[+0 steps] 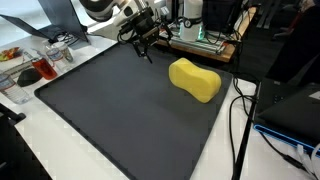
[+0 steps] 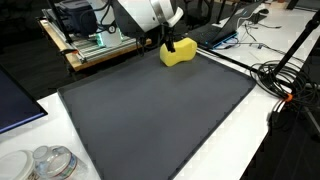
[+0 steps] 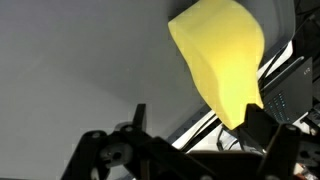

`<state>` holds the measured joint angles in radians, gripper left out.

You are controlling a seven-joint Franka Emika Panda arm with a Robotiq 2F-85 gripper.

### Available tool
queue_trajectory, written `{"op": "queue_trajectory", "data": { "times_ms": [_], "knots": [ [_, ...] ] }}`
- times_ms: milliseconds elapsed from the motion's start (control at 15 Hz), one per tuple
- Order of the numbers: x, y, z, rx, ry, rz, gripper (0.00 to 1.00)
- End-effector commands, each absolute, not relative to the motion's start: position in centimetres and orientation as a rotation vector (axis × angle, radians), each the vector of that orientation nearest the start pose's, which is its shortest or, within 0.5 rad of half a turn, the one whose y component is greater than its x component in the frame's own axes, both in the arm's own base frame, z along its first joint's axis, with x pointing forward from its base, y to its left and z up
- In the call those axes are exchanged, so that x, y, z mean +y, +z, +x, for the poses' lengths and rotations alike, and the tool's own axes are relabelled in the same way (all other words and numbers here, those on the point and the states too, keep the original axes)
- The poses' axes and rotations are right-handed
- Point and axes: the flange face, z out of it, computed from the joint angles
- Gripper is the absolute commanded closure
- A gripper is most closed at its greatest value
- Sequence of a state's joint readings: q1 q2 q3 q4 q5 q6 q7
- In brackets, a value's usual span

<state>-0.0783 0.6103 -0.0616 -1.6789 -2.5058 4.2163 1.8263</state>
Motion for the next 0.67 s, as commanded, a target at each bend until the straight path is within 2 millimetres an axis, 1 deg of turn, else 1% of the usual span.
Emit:
{"op": "queue_trajectory", "data": {
  "times_ms": [0,200,267,400,533,600],
  "knots": [
    [1.3,31.3,46.6,-1.038,-0.198,-2.473,0.00],
    [1.7,32.6,43.3,-0.983,-0.132,-2.545,0.00],
    [1.8,32.5,42.3,-0.965,-0.108,-2.571,0.00],
    [2.8,33.1,40.8,-0.920,-0.085,-2.610,0.00],
    [4.2,34.3,39.3,-0.785,-0.085,-2.659,0.00],
    [5.0,34.6,38.9,-0.756,-0.086,-2.680,0.00]
  ]
}}
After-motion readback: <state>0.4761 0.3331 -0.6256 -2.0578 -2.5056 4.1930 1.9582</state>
